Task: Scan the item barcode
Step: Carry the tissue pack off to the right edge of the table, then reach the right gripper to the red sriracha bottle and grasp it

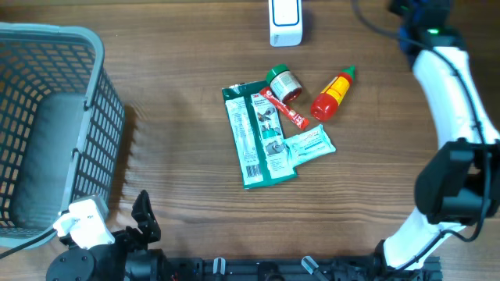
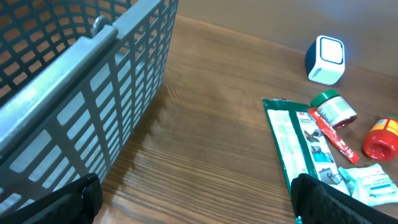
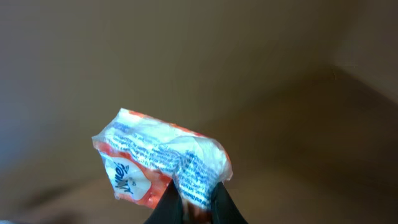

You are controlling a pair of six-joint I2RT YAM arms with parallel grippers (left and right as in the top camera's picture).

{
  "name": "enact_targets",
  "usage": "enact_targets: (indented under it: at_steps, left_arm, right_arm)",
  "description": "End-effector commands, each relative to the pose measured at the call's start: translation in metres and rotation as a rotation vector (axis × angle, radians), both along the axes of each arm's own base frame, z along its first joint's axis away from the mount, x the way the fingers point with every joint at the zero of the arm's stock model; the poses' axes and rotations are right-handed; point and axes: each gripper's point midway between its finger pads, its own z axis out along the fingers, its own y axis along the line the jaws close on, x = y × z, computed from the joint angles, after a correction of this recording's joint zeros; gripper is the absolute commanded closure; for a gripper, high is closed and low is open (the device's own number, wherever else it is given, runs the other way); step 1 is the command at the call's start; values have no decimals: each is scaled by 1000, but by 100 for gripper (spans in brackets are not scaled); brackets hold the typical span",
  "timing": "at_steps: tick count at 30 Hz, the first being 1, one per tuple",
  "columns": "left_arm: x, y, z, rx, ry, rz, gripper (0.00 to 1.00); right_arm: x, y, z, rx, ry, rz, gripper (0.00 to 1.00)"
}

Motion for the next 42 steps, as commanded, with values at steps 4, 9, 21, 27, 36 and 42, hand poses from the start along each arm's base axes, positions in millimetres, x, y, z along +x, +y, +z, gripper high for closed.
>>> enact_targets:
  at_steps: [4, 9, 21, 27, 36, 42]
  left_arm:
    - [0, -2, 1, -8, -8, -9, 0]
    - [0, -2, 1, -8, -8, -9, 0]
    - [0, -2, 1, -8, -8, -9, 0]
    - [0, -2, 1, -8, -8, -9, 0]
    - [0, -2, 1, -8, -8, -9, 0]
    - [0, -2, 1, -8, -8, -9, 0]
  right_arm:
    - [-84, -153, -47, 59, 181, -406, 96]
    - [-141, -217, -74, 117, 244, -555, 96]
    - [-265, -305, -156, 167, 261, -838, 92]
    - [-267, -309, -166, 239, 192, -823, 34]
    - [-153, -208, -117, 801, -127, -211, 0]
    - [-112, -113, -89, 965, -100, 55, 0]
